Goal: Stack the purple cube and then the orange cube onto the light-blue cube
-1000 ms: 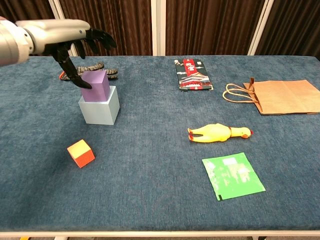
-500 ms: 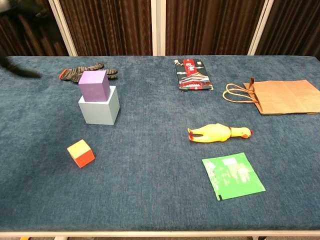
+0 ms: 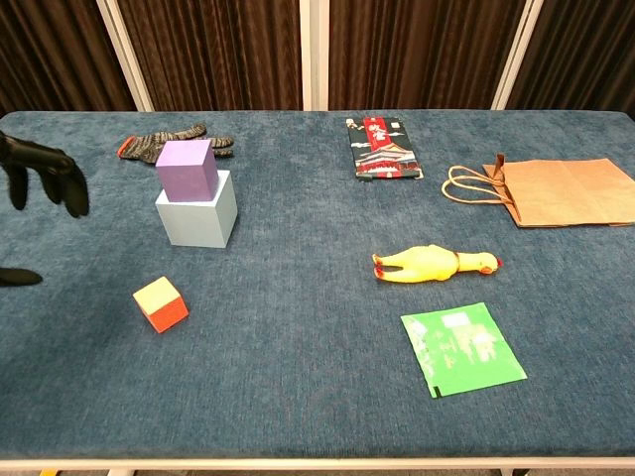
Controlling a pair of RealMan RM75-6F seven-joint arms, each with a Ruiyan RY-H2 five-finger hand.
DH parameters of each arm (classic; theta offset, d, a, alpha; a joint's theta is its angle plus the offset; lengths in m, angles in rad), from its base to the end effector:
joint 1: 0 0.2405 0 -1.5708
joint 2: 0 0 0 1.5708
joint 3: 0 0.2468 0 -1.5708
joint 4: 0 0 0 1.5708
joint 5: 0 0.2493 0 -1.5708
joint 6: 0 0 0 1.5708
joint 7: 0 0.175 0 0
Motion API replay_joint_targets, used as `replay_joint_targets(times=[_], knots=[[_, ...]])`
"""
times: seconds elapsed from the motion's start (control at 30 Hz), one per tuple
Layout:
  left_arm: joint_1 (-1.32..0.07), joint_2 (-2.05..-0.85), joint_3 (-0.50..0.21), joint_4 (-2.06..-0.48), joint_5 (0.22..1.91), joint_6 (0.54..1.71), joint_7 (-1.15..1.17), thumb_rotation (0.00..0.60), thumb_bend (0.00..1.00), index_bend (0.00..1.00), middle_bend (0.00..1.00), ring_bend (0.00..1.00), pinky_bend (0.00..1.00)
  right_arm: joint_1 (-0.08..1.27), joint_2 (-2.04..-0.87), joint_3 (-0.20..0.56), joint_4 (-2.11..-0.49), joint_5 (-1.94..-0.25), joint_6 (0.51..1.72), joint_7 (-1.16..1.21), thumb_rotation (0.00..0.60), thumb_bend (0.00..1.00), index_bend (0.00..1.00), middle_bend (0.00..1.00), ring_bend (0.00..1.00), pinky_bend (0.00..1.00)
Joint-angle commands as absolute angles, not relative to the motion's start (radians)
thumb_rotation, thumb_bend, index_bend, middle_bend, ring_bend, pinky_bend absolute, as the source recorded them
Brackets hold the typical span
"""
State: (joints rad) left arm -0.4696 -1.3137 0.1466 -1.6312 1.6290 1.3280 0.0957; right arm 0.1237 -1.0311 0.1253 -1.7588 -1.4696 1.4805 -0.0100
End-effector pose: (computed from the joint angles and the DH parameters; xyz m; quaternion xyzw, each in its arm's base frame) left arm -0.2032 0.2437 -0.0054 -0.7604 -0.3352 -0.4199 0.3647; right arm -0.2797 -0.2414 0.1449 0.5747 -0.3759 0.4349 0.5825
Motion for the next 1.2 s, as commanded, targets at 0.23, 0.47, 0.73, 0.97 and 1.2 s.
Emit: replay_joint_targets(times=[0.23,0.47,0.73,0.97,1.2], knots=[[-0.535,-1.426,0.177,-1.412,1.825,1.269,0.035,0.600,0.19,0.47,0.56,0.42,0.52,0.130,-1.033,0.129,-1.757,-1.456,1.467,-0.017,0.600,0.23,0.07,0.05,0.00,0.00],[-0.556,-1.514,0.157,-1.259,1.878,1.288,0.018,0.600,0.22,0.45,0.56,0.42,0.52,0.133,-1.038,0.127,-1.758,-1.449,1.459,-0.028,0.600,0.23,0.07,0.05,0.00,0.00],[-0.589,-1.548,0.145,-1.213,1.885,1.260,0.011,0.600,0.24,0.45,0.56,0.42,0.52,0.135,-1.040,0.126,-1.756,-1.444,1.453,-0.032,0.600,0.23,0.07,0.05,0.00,0.00],[-0.604,-1.581,0.145,-1.174,1.895,1.248,0.031,0.600,0.24,0.45,0.56,0.42,0.52,0.134,-1.040,0.127,-1.754,-1.443,1.456,-0.024,0.600,0.23,0.07,0.05,0.00,0.00],[-0.613,-1.612,0.142,-1.130,1.881,1.229,0.030,0.600,0.24,0.44,0.54,0.42,0.52,0.136,-1.038,0.128,-1.753,-1.443,1.453,-0.019,0.600,0.23,0.07,0.05,0.00,0.00]])
